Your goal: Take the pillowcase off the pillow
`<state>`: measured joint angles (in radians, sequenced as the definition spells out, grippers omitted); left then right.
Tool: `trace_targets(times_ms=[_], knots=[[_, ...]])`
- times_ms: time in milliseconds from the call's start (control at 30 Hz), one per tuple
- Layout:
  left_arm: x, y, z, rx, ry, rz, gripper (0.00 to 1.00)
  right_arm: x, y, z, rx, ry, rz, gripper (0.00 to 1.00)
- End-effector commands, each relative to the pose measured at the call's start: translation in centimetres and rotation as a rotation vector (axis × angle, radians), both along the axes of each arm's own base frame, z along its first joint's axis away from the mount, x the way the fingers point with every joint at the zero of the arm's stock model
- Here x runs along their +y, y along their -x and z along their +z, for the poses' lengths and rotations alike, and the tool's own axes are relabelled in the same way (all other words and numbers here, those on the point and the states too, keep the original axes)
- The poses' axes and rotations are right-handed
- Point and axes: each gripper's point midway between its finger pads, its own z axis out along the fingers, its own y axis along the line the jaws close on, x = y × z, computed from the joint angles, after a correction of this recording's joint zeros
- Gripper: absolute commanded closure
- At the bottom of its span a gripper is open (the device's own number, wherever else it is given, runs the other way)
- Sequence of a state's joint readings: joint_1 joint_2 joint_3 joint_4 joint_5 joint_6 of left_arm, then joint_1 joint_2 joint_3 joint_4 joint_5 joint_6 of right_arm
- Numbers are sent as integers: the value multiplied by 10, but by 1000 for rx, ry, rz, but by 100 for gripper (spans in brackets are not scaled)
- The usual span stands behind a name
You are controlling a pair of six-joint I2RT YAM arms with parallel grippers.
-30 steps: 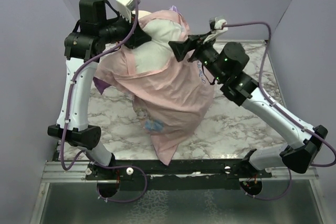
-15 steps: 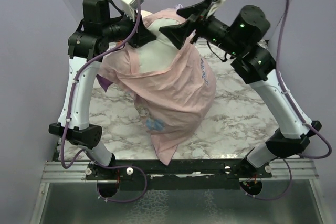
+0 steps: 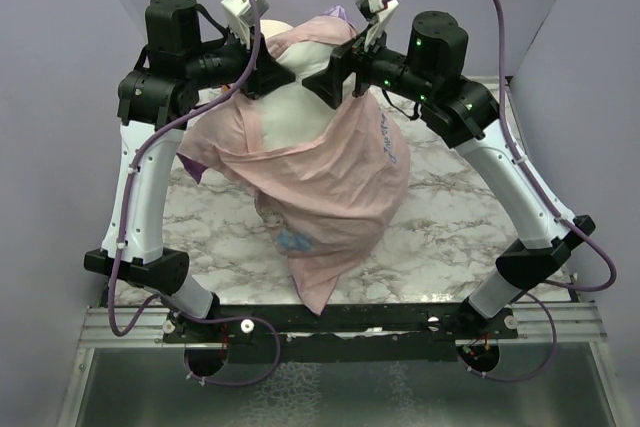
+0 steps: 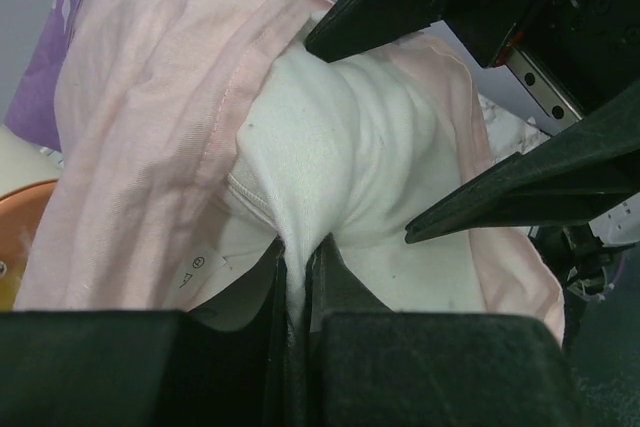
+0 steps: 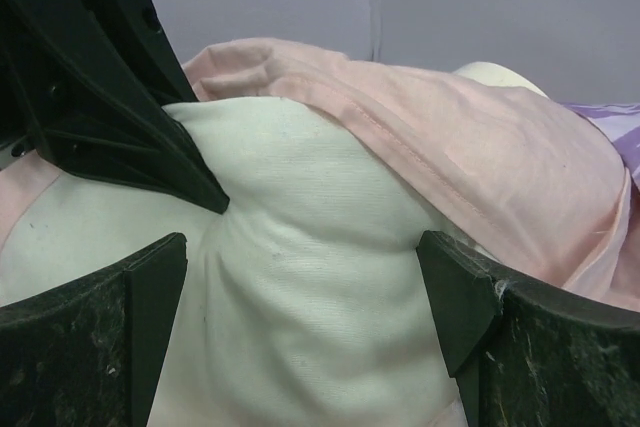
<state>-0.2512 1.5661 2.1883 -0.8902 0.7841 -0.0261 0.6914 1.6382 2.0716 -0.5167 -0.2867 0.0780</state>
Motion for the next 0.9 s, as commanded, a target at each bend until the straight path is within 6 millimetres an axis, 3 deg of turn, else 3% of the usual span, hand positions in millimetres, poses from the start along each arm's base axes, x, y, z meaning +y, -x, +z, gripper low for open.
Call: trace_targets(times_ms=[0, 167, 367, 400, 500, 533, 567, 600, 633, 767, 800, 867], knots=[[-3, 23, 22, -91, 23, -67, 100, 4, 10, -35, 33, 95, 90, 0], [-7, 28, 26, -89, 42, -99, 100, 6, -8, -67, 28, 178, 60, 0], [-14, 34, 32, -92, 60, -128, 100, 30, -30, -73, 13, 180, 92, 0], [-13, 35, 33, -97, 59, -130, 100, 33, -29, -75, 14, 177, 110, 5], [-14, 41, 39, -115, 68, -147, 100, 38, -23, -72, -10, 122, 147, 34], [-15, 42, 42, -116, 77, -158, 100, 39, -21, -61, -45, 81, 148, 48], [-16, 44, 44, -113, 88, -170, 100, 39, -19, -57, -59, 60, 151, 76], [-18, 46, 47, -111, 101, -184, 100, 37, -19, -52, -75, 41, 143, 94], [-19, 48, 51, -111, 112, -195, 100, 35, -17, -45, -87, 17, 135, 99], [-20, 47, 66, -135, 149, -181, 100, 27, -7, -16, -160, -62, 127, 99], [-18, 45, 71, -160, 151, -163, 91, 24, -5, -9, -178, -82, 120, 99], [-11, 42, 87, -247, 139, -108, 52, 18, 3, 0, -210, -108, 120, 99]])
